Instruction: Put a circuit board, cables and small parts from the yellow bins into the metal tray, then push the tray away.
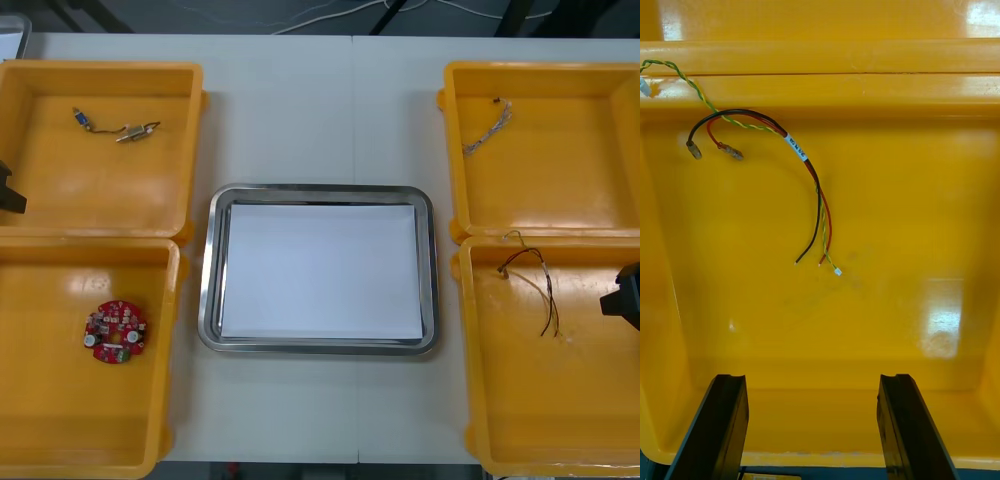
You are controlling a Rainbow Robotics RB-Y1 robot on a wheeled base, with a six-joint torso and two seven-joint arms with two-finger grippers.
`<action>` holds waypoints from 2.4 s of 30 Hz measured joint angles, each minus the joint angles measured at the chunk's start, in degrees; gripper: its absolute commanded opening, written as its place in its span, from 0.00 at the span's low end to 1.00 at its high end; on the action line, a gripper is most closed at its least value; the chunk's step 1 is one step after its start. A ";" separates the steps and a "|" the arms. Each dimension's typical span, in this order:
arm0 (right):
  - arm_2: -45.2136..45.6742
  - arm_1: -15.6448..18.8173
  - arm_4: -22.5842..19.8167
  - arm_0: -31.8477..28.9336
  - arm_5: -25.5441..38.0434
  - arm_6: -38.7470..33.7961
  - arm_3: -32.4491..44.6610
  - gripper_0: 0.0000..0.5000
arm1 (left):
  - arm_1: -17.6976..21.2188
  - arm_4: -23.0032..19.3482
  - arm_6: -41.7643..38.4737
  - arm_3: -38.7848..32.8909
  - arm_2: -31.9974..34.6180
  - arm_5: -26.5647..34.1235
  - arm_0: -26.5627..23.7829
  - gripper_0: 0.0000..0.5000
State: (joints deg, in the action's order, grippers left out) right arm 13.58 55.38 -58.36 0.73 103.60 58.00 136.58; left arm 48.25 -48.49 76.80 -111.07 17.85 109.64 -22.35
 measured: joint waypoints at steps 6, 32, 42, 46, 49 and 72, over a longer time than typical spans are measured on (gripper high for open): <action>0.00 0.00 0.00 0.00 0.00 0.00 0.00 1.00 | 0.00 0.00 0.00 0.00 0.00 0.00 0.00 1.00; 0.00 0.00 0.00 0.00 0.00 0.00 0.00 1.00 | 0.00 0.00 0.00 0.00 0.00 0.00 0.00 1.00; 0.00 0.00 0.00 0.00 0.00 0.00 0.00 1.00 | 0.00 0.00 0.00 0.00 0.00 0.00 0.00 1.00; 0.00 0.00 0.00 0.00 0.00 0.00 0.00 1.00 | 0.00 0.00 0.00 0.00 0.00 0.00 0.00 1.00; 0.00 0.00 0.00 0.00 0.00 0.00 0.00 1.00 | 0.00 0.00 0.00 0.00 0.00 0.00 0.00 1.00; 0.00 0.00 0.00 0.00 0.00 0.00 0.00 1.00 | 0.00 0.00 0.00 0.00 0.00 0.00 0.00 1.00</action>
State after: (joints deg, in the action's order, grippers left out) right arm 13.58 55.38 -58.36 0.73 103.60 58.00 136.58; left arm 48.25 -48.49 76.80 -111.07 17.85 109.64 -22.35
